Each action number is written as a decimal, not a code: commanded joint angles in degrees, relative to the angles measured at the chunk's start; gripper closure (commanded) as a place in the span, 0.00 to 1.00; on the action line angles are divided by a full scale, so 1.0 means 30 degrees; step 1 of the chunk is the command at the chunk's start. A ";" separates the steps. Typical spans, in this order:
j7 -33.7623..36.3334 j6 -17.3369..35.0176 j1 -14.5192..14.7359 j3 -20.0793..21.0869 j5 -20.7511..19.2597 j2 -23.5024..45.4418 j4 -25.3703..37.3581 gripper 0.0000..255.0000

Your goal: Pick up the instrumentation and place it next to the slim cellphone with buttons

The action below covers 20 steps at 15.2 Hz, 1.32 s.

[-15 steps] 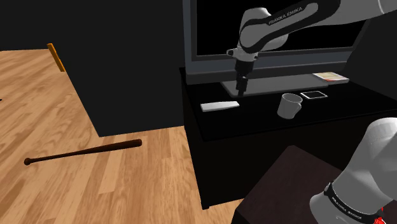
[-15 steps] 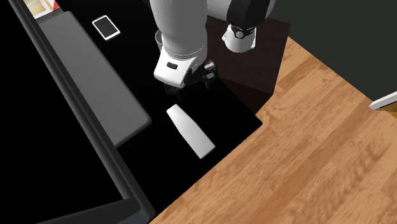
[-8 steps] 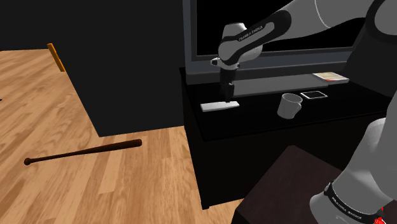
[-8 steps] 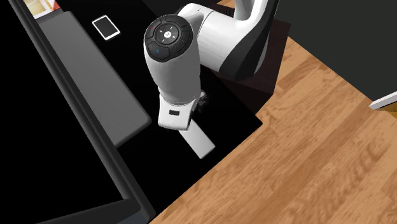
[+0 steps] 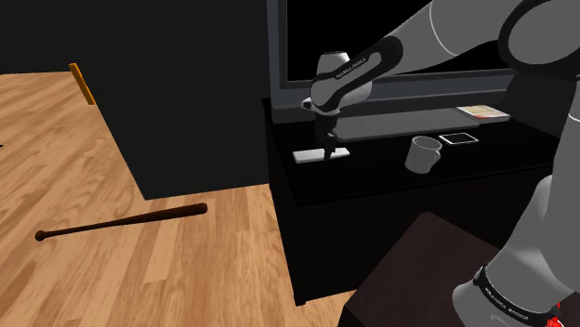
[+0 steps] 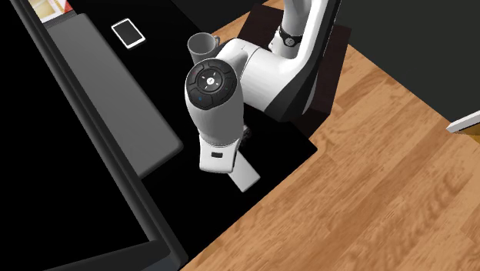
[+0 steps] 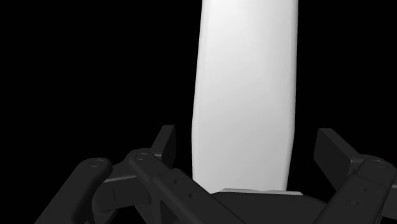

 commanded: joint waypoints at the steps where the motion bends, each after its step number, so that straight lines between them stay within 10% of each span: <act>1: -0.0106 0.0335 -0.0049 0.0023 0.0102 0.0239 -0.0102 0.00; 8: -0.0105 0.0332 -0.0049 0.0023 0.0101 0.0236 -0.0103 0.00; 9: -0.0105 0.0332 -0.0049 0.0023 0.0101 0.0236 -0.0103 1.00; 20: -0.0021 -0.0103 -0.0017 -0.0020 -0.0022 -0.0051 0.0060 1.00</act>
